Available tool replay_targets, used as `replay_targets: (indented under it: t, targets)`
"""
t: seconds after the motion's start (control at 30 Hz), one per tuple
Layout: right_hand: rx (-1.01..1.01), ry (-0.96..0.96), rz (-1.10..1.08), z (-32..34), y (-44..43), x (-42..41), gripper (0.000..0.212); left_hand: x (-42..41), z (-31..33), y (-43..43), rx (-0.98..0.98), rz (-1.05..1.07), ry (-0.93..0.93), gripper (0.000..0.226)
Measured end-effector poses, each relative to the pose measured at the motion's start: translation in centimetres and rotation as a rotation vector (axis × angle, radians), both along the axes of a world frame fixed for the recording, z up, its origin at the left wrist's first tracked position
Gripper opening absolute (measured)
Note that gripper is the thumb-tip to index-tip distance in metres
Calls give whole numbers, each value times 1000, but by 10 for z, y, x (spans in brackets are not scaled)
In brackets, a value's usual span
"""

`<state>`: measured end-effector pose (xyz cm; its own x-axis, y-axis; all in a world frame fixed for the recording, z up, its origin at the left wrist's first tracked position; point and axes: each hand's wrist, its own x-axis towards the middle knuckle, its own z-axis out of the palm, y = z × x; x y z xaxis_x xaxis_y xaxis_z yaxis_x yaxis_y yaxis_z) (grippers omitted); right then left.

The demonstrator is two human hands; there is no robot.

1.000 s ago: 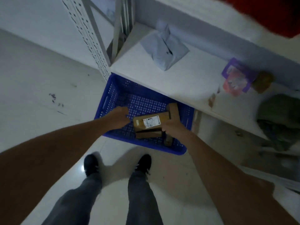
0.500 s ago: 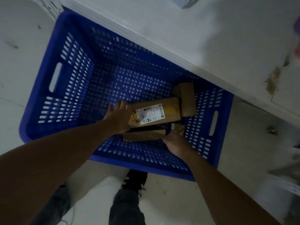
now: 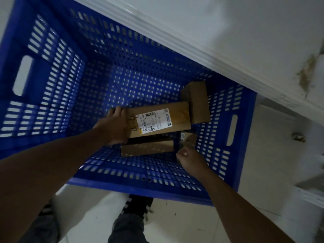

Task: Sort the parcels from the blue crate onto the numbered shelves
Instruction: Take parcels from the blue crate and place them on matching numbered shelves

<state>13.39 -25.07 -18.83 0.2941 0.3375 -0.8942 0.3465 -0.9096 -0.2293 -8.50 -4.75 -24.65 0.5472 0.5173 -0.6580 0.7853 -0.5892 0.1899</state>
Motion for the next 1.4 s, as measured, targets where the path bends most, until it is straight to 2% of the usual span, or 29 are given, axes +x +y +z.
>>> replay_targets:
  t: [0.07, 0.2, 0.3, 0.43, 0.53, 0.6, 0.67, 0.73, 0.77, 0.83, 0.93, 1.03, 1.13, 1.2, 1.27, 1.33, 1.4]
  targets:
    - [41, -22, -13, 11, 3, 0, 22, -3, 20, 7, 7, -10, -37, 114]
    - [121, -66, 4, 47, 13, -6, 21, -18, 84, 31, 23, -24, -63, 116]
    - [265, -132, 102, 92, 26, -12, 34, -34, 154, 53, 31, -78, -66, 122]
    - [621, -374, 256, 202, 50, -19, 48, -59, 275, 80, 94, -132, -59, 125]
    - [784, -505, 206, 295, 64, -20, 49, -84, 371, 100, 132, -163, -89, 127]
    - [814, -437, -24, 352, 73, -13, 46, -100, 433, 110, 194, -235, -133, 126]
    - [775, -244, -319, 411, 82, -10, 46, -115, 495, 118, 264, -334, -192, 121]
    - [707, 19, -515, 464, 80, -16, 60, -126, 558, 121, 320, -420, -247, 120]
    - [657, 130, -536, 485, 76, -18, 70, -129, 586, 123, 346, -481, -279, 119]
    - [610, 212, -380, 534, 67, -29, 91, -141, 649, 125, 428, -631, -379, 116]
    - [551, 302, -24, 633, 63, -74, 101, -156, 751, 125, 636, -879, -429, 118]
    - [538, 369, 116, 726, 70, -131, 75, -162, 848, 115, 740, -1074, -487, 116]
    - [633, 218, 144, 789, 69, -175, 79, -172, 931, 102, 805, -1175, -493, 117]
    - [757, 112, 76, 818, 62, -191, 88, -182, 977, 97, 853, -1178, -530, 116]
    - [876, 65, -31, 845, 49, -203, 98, -192, 1012, 92, 887, -1079, -608, 117]
    - [983, 63, -115, 867, 35, -213, 95, -199, 1035, 86, 794, -774, -777, 122]
    - [1075, 81, -202, 888, 21, -220, 87, -203, 1051, 71, 477, -326, -989, 115]
